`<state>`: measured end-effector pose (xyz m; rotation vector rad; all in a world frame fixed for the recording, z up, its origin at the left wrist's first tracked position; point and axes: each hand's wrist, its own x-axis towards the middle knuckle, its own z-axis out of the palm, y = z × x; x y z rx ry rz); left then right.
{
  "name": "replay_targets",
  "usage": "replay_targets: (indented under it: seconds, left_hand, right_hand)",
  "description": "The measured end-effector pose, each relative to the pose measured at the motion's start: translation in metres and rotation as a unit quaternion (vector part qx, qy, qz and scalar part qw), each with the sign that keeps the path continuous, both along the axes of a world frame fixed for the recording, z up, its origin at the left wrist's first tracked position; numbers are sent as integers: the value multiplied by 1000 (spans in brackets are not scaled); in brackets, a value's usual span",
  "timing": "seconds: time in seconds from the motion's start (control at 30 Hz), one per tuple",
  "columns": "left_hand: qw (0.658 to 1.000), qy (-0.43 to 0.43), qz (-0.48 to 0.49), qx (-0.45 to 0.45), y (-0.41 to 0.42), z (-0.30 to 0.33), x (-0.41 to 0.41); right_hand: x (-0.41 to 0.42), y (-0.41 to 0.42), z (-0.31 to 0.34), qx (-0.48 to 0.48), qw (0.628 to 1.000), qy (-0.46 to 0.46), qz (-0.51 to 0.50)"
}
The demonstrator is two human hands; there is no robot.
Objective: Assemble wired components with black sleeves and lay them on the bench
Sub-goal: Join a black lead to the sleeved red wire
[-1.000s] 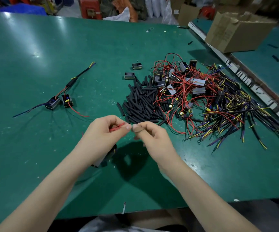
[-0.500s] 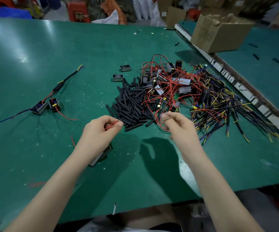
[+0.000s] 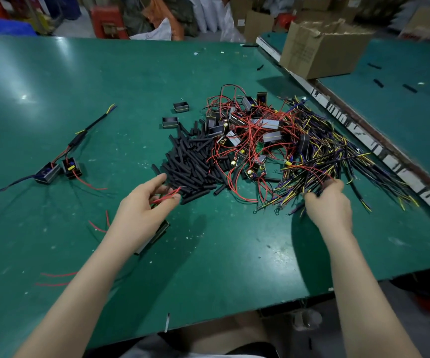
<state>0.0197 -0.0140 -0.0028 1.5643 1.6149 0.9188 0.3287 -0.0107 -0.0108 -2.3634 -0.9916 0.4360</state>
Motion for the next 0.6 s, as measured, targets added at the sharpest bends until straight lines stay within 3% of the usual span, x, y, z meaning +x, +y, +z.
replay_targets:
  seconds: [0.1,0.2,0.37,0.6]
  left_hand:
    - [1000,-3,-20,5,0,-2,-3]
    - [998,-20,-29,42,-3,-5,-2]
    - [995,-69,-29,68,-10,-6,-1]
    - [984,-167,-1,65,-10,3,2]
  right_hand:
    - [-1,5,5,79,979,187,8]
    - [-20,-3,6,248,899,359,-49]
    - [-80,-25,-4,401,829,389,24]
    - [-134,-26,-12,362,819,430,113]
